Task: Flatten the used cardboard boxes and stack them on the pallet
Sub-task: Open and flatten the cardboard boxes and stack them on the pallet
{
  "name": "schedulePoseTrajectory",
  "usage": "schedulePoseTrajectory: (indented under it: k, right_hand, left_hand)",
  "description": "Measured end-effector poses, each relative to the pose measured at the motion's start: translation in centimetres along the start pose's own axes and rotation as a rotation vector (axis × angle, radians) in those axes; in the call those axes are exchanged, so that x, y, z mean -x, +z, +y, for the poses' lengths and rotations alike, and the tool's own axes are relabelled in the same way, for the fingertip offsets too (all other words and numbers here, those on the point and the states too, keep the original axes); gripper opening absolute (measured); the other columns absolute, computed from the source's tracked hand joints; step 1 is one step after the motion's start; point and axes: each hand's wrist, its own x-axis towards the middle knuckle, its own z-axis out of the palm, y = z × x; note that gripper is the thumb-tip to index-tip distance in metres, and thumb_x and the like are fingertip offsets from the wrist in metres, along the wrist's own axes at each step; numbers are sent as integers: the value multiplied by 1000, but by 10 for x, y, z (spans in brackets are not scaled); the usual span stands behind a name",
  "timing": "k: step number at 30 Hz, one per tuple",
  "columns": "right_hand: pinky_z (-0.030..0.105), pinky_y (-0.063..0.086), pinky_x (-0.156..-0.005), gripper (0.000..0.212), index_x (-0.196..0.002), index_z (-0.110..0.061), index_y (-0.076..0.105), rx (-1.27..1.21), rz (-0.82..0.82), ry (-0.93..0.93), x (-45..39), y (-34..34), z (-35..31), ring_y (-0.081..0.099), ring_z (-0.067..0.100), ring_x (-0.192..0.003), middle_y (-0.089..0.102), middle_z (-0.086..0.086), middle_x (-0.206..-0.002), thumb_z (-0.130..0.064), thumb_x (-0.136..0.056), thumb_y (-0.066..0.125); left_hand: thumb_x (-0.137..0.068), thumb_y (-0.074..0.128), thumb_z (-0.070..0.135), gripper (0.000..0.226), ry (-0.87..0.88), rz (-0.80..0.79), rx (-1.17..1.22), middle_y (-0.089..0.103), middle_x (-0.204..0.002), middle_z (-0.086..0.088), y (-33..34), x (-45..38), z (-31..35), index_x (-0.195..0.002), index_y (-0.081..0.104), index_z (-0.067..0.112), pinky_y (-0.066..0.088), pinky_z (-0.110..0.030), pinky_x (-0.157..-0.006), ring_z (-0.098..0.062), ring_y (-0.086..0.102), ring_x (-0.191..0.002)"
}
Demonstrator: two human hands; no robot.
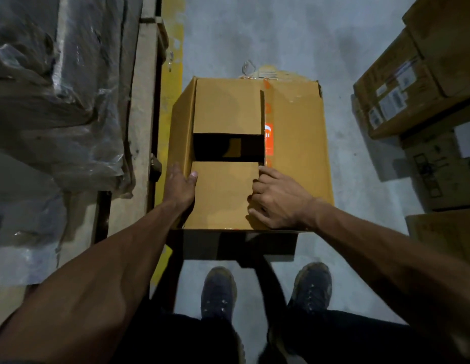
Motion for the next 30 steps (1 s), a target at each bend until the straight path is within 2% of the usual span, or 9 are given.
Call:
schedulePoseTrajectory:
  k: [4, 12, 15, 17, 19, 22, 24, 28, 30]
  right_hand:
    - [45, 40, -97, 47, -68, -19, 68, 104, -70, -40, 8, -26, 8, 50, 21, -71, 63, 1, -72, -44, -87, 33]
    - [43, 37, -95, 30, -62, -28, 45, 118, -108, 62, 65, -70, 30, 37, 17, -72, 50, -5, -71, -43, -85, 33]
    - [42, 31, -104, 28, -88, -29, 63, 220, -305, 170, 87, -89, 35, 50, 18, -94, 62, -3, -100, -46, -93, 42]
    - [44, 29, -110, 33, -119, -27, 61, 337, -479, 273, 97, -93, 39, 51, 21, -118, 58, 0, -125, -48, -95, 53]
    - [46, 34, -109, 44, -132, -22, 54, 347, -604, 408, 105, -84, 43, 49, 26, -124, 55, 4, -133, -48, -97, 52]
    - [49, 35, -112, 55, -143, -13, 44, 225, -582, 634, 111, -49, 52, 45, 31, -133, 50, 13, -142, -51, -103, 35]
    - [50, 31, -116, 63, -151, -8, 31, 59, -522, 782, 111, -23, 56, 32, 36, -144, 34, 19, -155, -51, -105, 27]
    - [54, 27, -118, 75, -156, -3, 13, -432, -374, 1040, 102, 18, 60, 15, 38, -151, 7, 22, -165, -53, -104, 32]
    - [55, 30, -117, 74, -154, -3, 15, -587, -287, 1117, 97, 33, 60, 22, 37, -147, 11, 19, -163, -52, -103, 38]
  left_hand:
    - [-106, 42, 33, 69, -4, 7, -32, 16, -164, -16, 1, 0, 1, -159, 8, 5, 21, -47, -122, -32, 18, -151]
    - [-108, 34, 38, 72, 17, -17, -102, -3, -167, -13, 1, 13, 12, -158, -2, 2, 5, -40, -125, -28, -2, -154]
    - [-108, 33, 40, 72, 3, -31, -120, -6, -167, -12, 3, 17, 17, -158, -4, 3, 4, -41, -125, -27, -4, -154]
    - [-108, 32, 40, 72, -11, -29, -139, -6, -167, -12, 5, 19, 17, -158, -4, 3, 4, -41, -125, -27, -4, -154]
    - [-108, 32, 40, 71, -21, -29, -147, -6, -167, -12, 7, 19, 18, -158, -4, 3, 4, -41, -125, -27, -4, -154]
    - [-108, 32, 39, 71, -16, -28, -148, -7, -167, -12, 8, 17, 16, -158, -5, 3, 4, -40, -125, -27, -4, -154]
    - [-108, 32, 39, 71, -19, -27, -139, -7, -167, -12, 9, 14, 13, -158, -5, 3, 4, -40, -125, -27, -4, -154]
    - [-108, 35, 37, 70, -10, -12, -114, -2, -167, -12, 9, 10, 9, -158, -2, 4, 6, -42, -125, -28, 0, -154]
    - [-107, 36, 37, 69, 3, 1, -84, 5, -167, -14, 10, 9, 8, -159, 3, 5, 12, -47, -124, -31, 7, -153]
